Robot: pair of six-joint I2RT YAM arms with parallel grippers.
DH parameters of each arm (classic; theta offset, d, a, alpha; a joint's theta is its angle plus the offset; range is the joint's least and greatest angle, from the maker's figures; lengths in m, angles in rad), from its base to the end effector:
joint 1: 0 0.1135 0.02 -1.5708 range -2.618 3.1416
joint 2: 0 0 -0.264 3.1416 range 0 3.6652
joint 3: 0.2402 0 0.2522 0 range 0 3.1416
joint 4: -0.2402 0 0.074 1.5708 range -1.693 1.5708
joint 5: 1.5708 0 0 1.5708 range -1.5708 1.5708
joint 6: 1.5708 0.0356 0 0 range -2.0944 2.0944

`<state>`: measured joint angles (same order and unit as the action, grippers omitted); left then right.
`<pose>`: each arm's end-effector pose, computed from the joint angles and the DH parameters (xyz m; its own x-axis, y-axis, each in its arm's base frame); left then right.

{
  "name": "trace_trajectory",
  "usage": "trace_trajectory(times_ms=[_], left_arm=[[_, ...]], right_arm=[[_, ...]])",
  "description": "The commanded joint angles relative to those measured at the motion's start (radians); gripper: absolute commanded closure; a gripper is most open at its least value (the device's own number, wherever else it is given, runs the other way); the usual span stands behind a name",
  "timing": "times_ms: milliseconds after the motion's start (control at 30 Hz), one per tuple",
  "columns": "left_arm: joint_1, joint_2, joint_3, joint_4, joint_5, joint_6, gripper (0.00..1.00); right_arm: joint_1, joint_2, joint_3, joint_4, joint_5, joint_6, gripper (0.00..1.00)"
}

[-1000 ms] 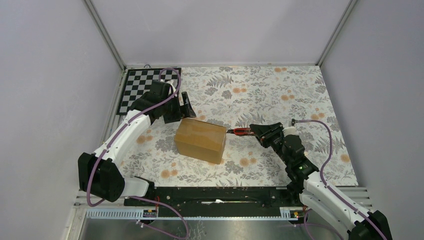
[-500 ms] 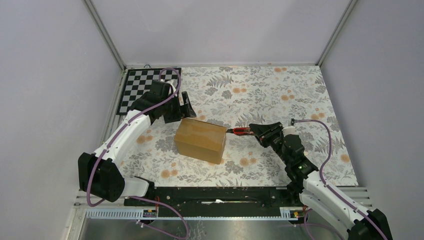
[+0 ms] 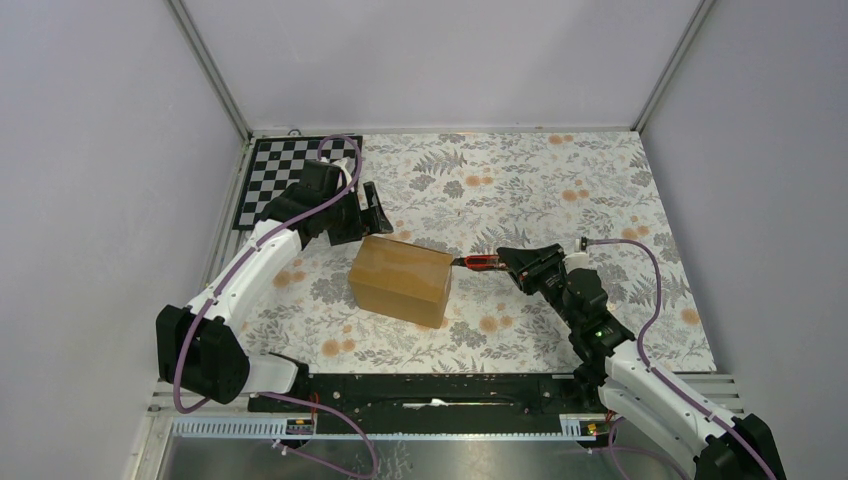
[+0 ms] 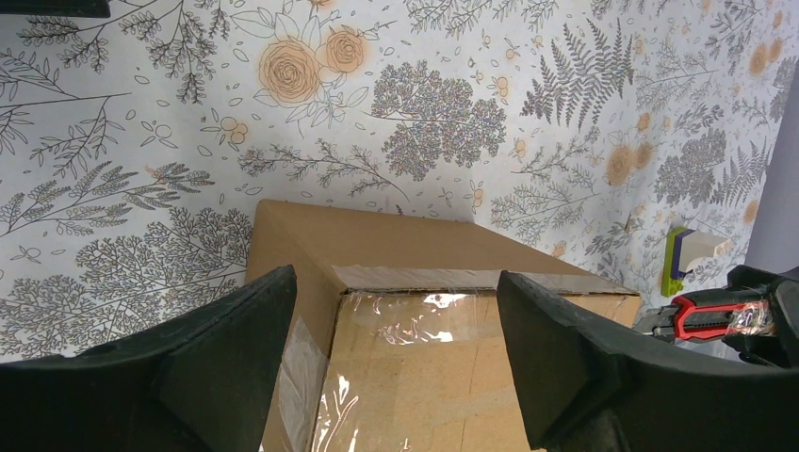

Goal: Unpack the express box
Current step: Cut the express box at the center of the board.

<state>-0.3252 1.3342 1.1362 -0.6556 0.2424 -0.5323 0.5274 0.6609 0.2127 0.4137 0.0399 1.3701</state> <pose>0.2640 -0.0980 0.2990 -0.8486 -0.2338 -0.4745 0.0336 0.8714 -0.4895 0.1458 0.0833 0.2197 -0.4650 0.8623 -0.2006 -0.0642 0.1931 0.9791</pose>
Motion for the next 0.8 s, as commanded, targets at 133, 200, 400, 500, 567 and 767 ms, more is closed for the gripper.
trace_trajectory(times_ms=[133,200,400,500,567,767], left_arm=[[0.006,-0.008,-0.003,0.047,0.028,-0.010,0.16],[0.006,-0.008,-0.005,0.050,0.031,-0.012,0.16],[0.007,-0.012,-0.016,0.058,0.037,-0.025,0.16],[0.006,-0.011,-0.022,0.060,0.038,-0.028,0.17],[0.006,-0.011,-0.022,0.060,0.036,-0.029,0.17],[0.006,-0.009,-0.018,0.060,0.031,-0.031,0.17]], right_arm=[[-0.003,0.005,0.004,0.081,-0.011,0.018,1.00],[-0.003,0.012,0.003,0.085,-0.016,0.018,1.00],[-0.003,0.011,0.005,0.073,-0.011,0.010,1.00],[-0.003,0.013,0.004,0.066,-0.009,0.004,1.00],[-0.003,0.010,0.005,0.055,-0.005,-0.002,1.00],[-0.003,0.009,0.011,0.035,-0.002,-0.015,1.00]])
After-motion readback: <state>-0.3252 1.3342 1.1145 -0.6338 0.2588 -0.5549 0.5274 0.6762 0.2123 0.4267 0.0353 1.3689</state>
